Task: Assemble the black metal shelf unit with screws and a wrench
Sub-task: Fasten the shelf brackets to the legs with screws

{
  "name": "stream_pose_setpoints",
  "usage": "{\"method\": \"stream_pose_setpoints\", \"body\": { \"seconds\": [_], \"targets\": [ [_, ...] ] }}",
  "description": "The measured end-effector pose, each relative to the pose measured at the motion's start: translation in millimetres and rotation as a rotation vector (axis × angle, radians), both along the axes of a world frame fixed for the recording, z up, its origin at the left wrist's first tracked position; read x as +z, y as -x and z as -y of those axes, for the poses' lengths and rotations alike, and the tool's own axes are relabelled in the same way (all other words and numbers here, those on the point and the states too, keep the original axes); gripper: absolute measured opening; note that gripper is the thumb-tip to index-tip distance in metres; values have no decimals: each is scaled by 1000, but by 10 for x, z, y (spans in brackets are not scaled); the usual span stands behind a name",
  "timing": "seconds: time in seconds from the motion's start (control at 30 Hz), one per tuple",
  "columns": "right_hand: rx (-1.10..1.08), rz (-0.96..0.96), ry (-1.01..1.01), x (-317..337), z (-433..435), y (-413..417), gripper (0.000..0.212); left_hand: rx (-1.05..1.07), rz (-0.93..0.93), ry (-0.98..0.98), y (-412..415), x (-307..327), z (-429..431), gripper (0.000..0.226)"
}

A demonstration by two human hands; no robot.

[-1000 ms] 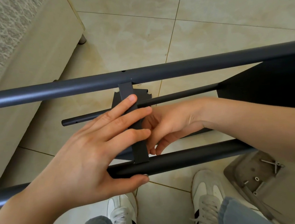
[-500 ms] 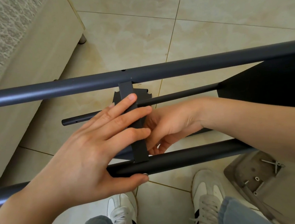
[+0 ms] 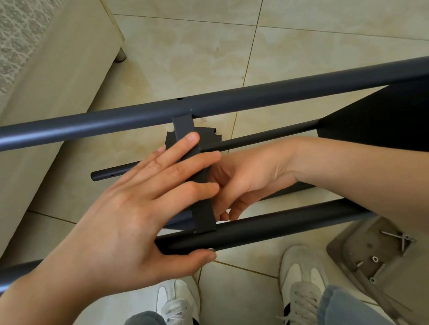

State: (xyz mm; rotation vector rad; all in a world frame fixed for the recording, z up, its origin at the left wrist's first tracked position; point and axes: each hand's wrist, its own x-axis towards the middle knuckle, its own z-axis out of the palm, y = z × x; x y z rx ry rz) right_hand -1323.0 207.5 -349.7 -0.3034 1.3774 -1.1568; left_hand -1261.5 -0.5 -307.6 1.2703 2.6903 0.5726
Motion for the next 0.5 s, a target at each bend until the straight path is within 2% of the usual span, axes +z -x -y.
{"method": "stream_pose_setpoints", "body": {
  "seconds": [0.2,0.33,0.5],
  "targets": [
    [17,27,-8,7,8,-4,32,0,-8,-6,22,-21,6,60],
    [14,34,-18,11,16,18,22,-4,-12,-15,45,-39,16,61],
    [6,-65,-3,44,-18,79,14,-12,-45,5,119,-39,36,61]
  ]
}}
